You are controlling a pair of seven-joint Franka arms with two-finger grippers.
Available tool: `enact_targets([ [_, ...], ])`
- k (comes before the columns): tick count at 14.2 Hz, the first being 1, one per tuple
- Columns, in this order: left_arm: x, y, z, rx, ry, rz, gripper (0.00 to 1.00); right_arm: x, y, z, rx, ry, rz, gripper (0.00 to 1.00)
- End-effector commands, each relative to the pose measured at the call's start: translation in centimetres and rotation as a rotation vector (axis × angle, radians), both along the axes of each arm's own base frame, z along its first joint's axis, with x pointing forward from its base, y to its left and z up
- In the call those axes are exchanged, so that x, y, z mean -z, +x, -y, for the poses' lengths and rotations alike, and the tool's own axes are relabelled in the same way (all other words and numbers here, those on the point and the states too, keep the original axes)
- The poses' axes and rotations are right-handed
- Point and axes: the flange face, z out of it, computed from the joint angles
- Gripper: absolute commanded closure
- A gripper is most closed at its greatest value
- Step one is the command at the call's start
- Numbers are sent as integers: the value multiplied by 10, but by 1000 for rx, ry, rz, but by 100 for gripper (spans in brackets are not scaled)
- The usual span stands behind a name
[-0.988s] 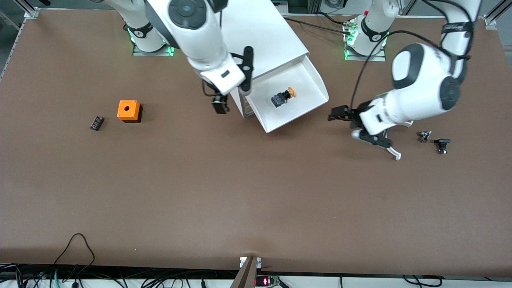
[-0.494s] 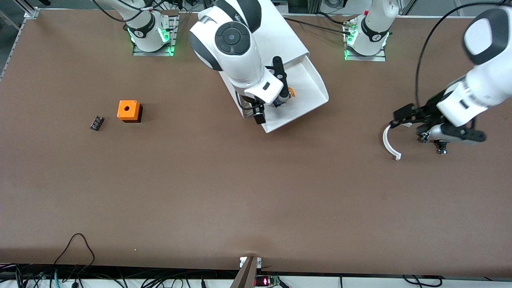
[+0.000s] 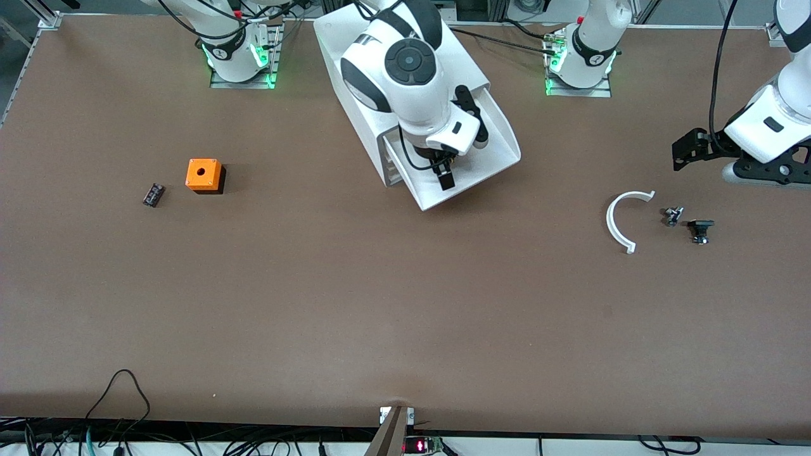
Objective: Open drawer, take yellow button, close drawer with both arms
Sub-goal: 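Grasp the orange-capped button inside the drawer with the right gripper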
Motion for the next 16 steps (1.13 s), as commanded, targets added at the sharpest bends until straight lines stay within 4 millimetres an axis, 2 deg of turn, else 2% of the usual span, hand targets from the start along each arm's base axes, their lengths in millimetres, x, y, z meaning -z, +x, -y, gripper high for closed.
enact_targets([
  [1,-9,4,5,-13,26,5,0,3,-6,3,-33,-45,-22,0],
  [5,-13,6,16,-5,26,-13,0,-3,-9,9,-39,-75,-46,0],
  [10,-12,6,14,-18,-5,-17,0,7,-25,-12,-52,-55,-32,2],
  [16,-12,6,11,-27,-13,-24,0,15,-24,-13,-59,-55,-33,18],
])
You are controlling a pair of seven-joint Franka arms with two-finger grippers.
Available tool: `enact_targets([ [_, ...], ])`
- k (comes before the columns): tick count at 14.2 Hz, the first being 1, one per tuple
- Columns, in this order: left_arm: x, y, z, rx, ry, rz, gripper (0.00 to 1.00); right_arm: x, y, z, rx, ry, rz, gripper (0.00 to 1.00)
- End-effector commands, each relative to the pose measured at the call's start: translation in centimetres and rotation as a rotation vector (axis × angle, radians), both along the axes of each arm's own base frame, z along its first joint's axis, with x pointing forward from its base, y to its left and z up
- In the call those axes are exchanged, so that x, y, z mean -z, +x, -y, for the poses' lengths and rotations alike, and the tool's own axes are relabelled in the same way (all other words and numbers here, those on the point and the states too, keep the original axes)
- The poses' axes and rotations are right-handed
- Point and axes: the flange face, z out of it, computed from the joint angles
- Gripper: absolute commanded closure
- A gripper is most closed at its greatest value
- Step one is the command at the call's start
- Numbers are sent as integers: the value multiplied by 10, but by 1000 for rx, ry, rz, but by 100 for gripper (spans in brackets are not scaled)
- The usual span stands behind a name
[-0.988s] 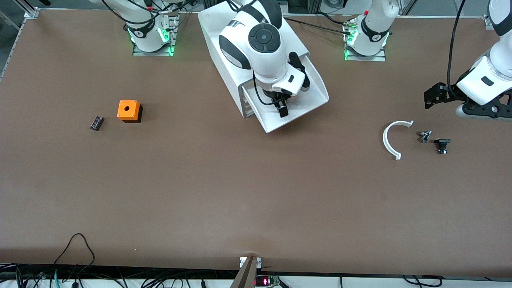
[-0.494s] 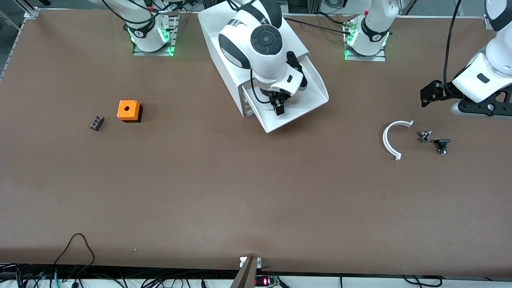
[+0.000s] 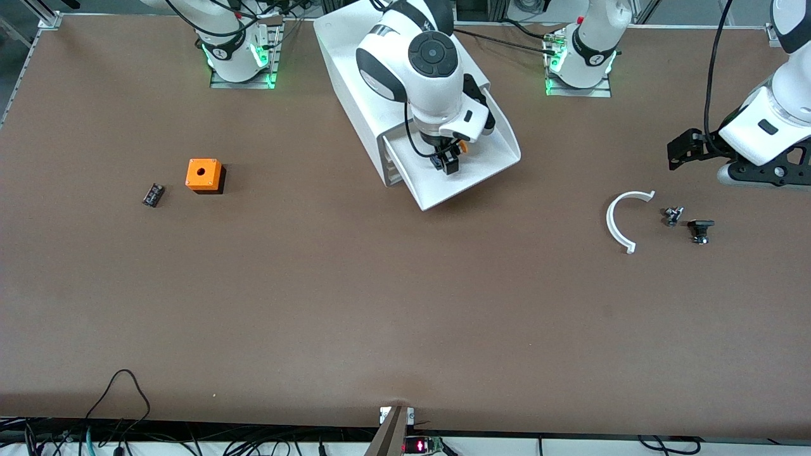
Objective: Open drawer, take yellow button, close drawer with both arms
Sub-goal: 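Grasp the orange-capped button inside the drawer with the right gripper, then lift the button out and carry it toward the orange box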
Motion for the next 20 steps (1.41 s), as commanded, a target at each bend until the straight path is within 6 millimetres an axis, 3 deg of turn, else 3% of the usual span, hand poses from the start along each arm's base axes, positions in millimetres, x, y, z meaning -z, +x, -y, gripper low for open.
enact_targets([
  [1,-7,4,1,-11,-13,-6,0,3,-1,-5,-6,16,14,21],
  [5,-7,4,0,-17,-24,-8,0,4,-5,-8,-22,5,33,34],
  [9,-7,4,0,-17,-25,-8,0,5,-5,-8,-26,6,34,56],
  [13,-7,4,-1,-18,-25,-8,0,-8,-3,-5,-8,12,50,66],
  [16,-6,4,-1,-18,-25,-10,0,-44,-6,-1,51,35,79,71],
  [20,-6,4,-2,-20,-25,-10,0,-111,19,37,242,77,151,71],
])
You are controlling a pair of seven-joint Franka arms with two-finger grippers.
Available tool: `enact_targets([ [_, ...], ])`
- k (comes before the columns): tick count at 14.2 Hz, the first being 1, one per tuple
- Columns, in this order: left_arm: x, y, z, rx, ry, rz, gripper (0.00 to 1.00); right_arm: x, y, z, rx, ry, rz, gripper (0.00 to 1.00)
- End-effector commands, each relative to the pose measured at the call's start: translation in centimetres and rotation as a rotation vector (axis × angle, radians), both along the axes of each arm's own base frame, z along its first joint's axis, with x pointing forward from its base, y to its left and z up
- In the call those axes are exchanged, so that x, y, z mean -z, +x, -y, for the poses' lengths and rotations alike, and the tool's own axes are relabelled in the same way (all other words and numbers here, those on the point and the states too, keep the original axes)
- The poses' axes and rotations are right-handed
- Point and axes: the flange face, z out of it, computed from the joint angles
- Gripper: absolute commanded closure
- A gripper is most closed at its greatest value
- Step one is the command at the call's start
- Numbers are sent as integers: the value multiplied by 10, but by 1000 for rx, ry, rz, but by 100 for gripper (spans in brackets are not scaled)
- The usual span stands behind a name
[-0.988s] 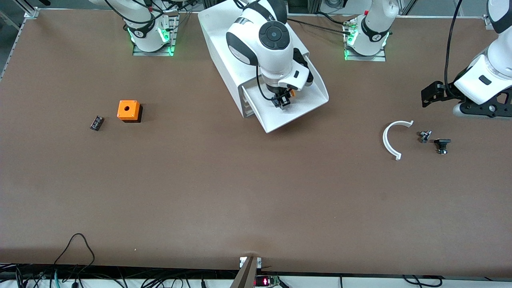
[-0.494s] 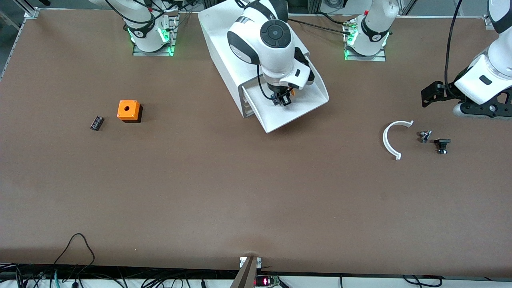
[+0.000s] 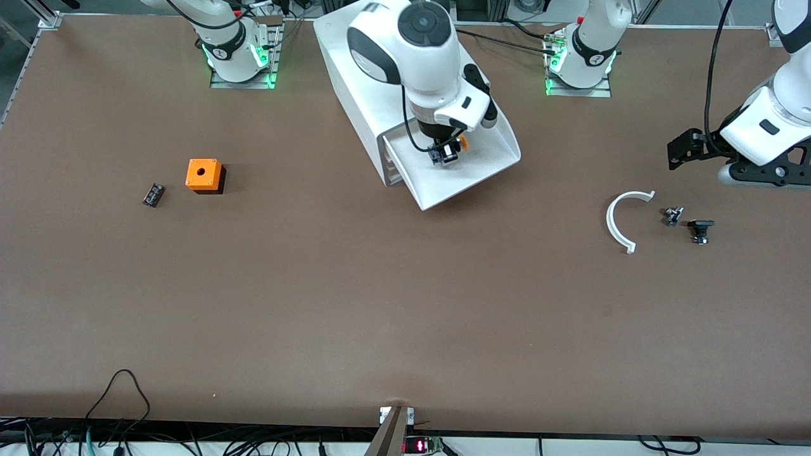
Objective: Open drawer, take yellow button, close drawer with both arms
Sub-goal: 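Lift the button out and carry it toward the orange box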
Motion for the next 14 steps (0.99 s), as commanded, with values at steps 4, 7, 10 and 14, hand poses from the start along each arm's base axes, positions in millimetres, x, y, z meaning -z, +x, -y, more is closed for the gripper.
enact_targets([
  [4,-6,4,-1,-13,-18,-7,0,-64,36,62,432,60,45,71],
  [7,-6,4,-1,-13,-18,-6,0,-47,72,113,707,49,12,71],
  [10,-6,4,-1,-13,-18,-7,0,-22,107,181,964,23,-64,71],
  [14,-6,4,-1,-13,-18,-6,0,31,128,273,1226,-25,-113,71],
])
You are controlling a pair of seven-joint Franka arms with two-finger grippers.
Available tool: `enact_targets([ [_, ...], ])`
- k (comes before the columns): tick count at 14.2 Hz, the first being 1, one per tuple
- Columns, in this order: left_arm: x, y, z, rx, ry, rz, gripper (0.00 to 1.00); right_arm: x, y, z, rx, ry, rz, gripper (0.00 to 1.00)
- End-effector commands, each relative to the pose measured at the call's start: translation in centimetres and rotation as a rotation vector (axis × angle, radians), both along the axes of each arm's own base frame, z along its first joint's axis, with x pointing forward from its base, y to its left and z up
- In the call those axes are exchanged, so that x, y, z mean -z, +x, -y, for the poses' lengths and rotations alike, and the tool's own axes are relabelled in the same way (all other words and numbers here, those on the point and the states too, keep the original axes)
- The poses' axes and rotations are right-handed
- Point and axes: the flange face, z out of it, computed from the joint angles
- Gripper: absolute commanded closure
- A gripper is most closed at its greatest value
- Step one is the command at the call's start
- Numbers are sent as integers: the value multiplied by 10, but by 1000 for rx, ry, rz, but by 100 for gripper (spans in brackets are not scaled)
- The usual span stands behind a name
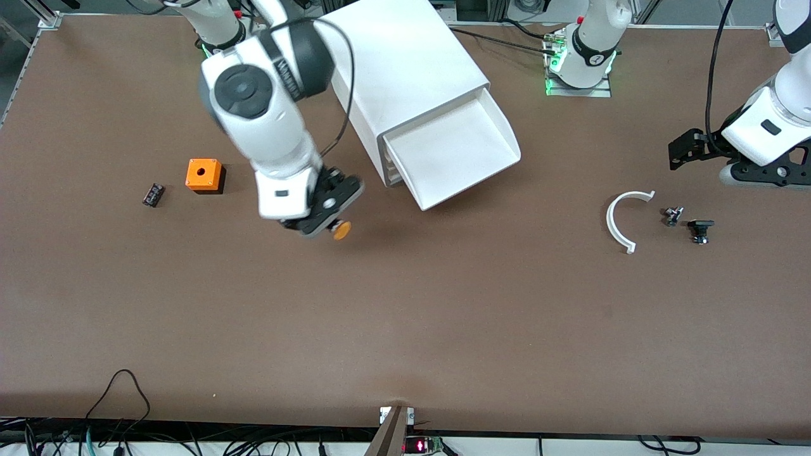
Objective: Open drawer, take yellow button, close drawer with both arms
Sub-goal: 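Lift the button out and carry it toward the orange box, then lower the button onto the table beside the orange box, open gripper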
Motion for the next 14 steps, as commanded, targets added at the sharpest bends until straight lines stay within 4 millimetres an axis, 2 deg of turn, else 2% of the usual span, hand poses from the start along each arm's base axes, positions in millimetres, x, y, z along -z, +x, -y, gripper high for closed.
enact_targets([
  [1,-6,4,0,-11,-18,-6,0,27,-10,52,215,5,-52,71],
  [4,-6,4,0,-11,-18,-6,0,55,-21,74,472,-31,-119,71],
  [6,-6,4,0,-11,-18,-6,0,80,-29,91,553,-66,-163,70],
  [7,-6,4,0,-11,-18,-6,0,95,-29,111,575,-82,-182,70],
  [8,-6,4,0,-11,-18,-6,0,105,-21,139,594,-87,-184,70],
  [9,-6,4,0,-11,-18,-6,0,118,-20,154,561,-89,-185,70],
  [14,-6,4,0,-11,-18,-6,0,152,-20,229,470,-70,-171,70],
])
